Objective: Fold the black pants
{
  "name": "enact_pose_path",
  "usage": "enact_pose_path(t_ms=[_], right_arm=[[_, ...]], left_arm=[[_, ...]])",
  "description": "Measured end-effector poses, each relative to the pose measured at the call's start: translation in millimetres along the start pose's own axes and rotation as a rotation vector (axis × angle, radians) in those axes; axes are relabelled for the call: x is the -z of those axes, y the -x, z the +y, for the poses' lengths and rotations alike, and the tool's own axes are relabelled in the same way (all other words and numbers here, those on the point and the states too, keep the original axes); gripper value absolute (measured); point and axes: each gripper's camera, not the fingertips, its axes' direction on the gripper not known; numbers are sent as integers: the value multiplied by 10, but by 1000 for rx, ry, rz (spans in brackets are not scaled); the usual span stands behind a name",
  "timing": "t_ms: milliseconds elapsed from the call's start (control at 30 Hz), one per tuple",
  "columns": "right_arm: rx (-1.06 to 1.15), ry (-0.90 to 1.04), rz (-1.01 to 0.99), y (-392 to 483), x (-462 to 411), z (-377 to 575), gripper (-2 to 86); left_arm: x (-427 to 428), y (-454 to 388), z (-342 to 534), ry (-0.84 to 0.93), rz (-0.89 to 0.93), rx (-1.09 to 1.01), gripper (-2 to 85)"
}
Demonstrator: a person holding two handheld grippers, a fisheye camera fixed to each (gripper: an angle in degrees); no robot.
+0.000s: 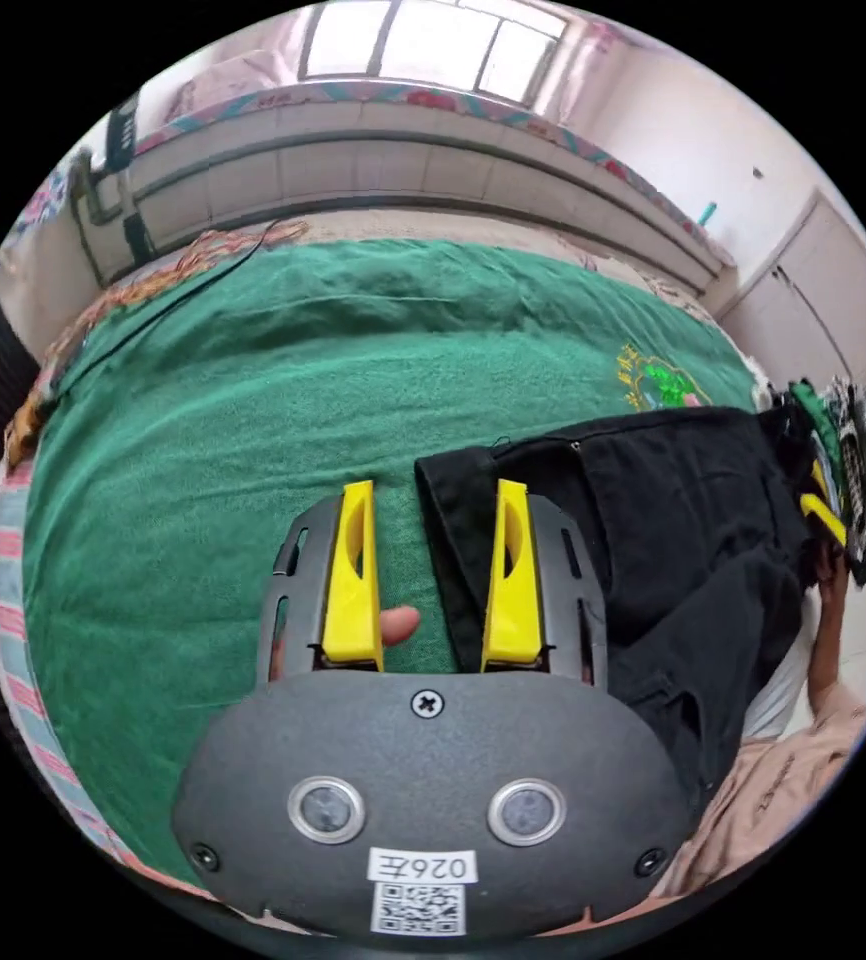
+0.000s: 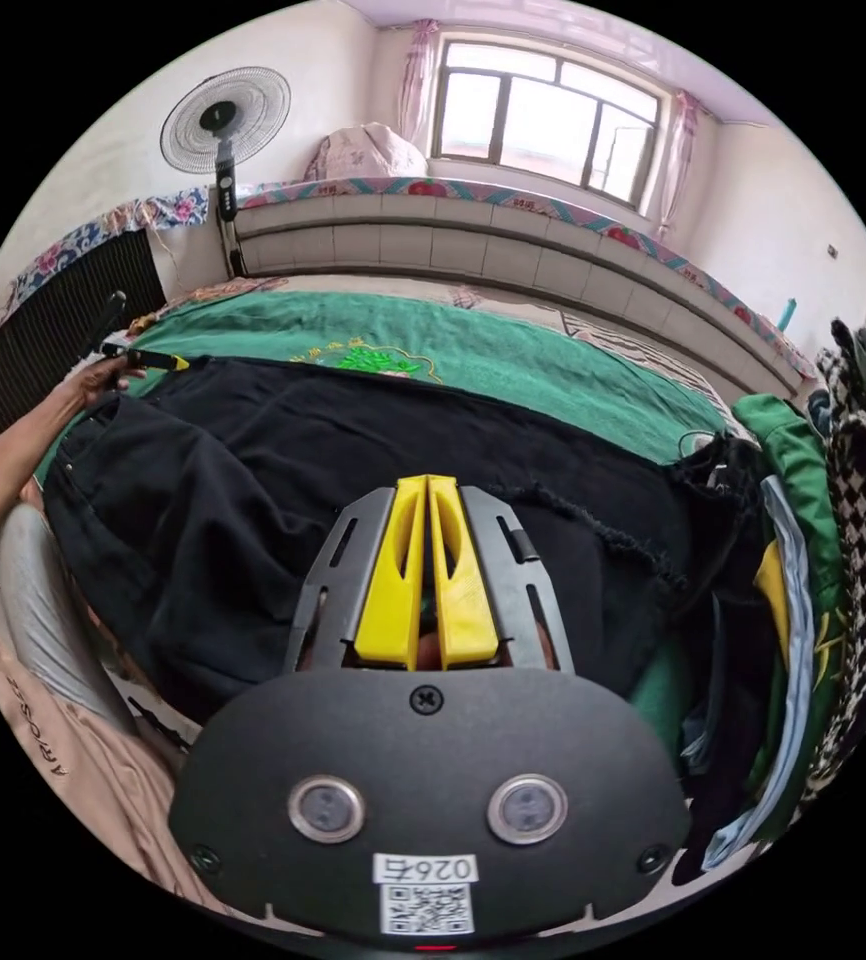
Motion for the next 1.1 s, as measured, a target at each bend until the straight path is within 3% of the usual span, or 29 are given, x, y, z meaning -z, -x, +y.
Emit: enact_pose_path(t_ms=[67,133,267,367,600,667,700,767,833,900,1000,1100], right_arm=[[27,14,8,-37,-114,-116,-15],[55,13,-9,-113,-174,-281,-15],[210,-6,-54,-303,-377,-838,-14],[272,-20,-36,-518,-723,-1266,-10],[391,149,-47,-1124,-1831,-2034,49],[420,163,-64,-1269,-2012,-2168,79],[437,170,-103,-1366,-2116,-2257,104],[460,206,-178,-1480,-2290,-2382,114],[482,284,-213,-1533,-2524,-2470,105],[466,311,-239,-1600,-2619,-2591,35],[454,390,-242,-1574,-2636,-2708,-8],[472,351,-174,-1436,-2376,-2701,-12]], left_arm=[[13,-197,-132,-9,84,-119,79],[-11,-348,-279,6,55,-156,89],[-137,-307,-635,63,121,-56,95],[-113,-399,-750,58,89,-128,64],[39,-671,-933,-8,51,-234,90],[-61,-624,-991,15,69,-182,140],[-237,-559,-1061,97,91,-106,145],[-271,-567,-1100,89,69,-96,126],[-297,-661,-1124,104,10,-157,60],[-283,-736,-1093,74,75,-174,54],[-147,-764,-997,39,28,-187,49],[301,-516,-745,-109,162,-119,47]])
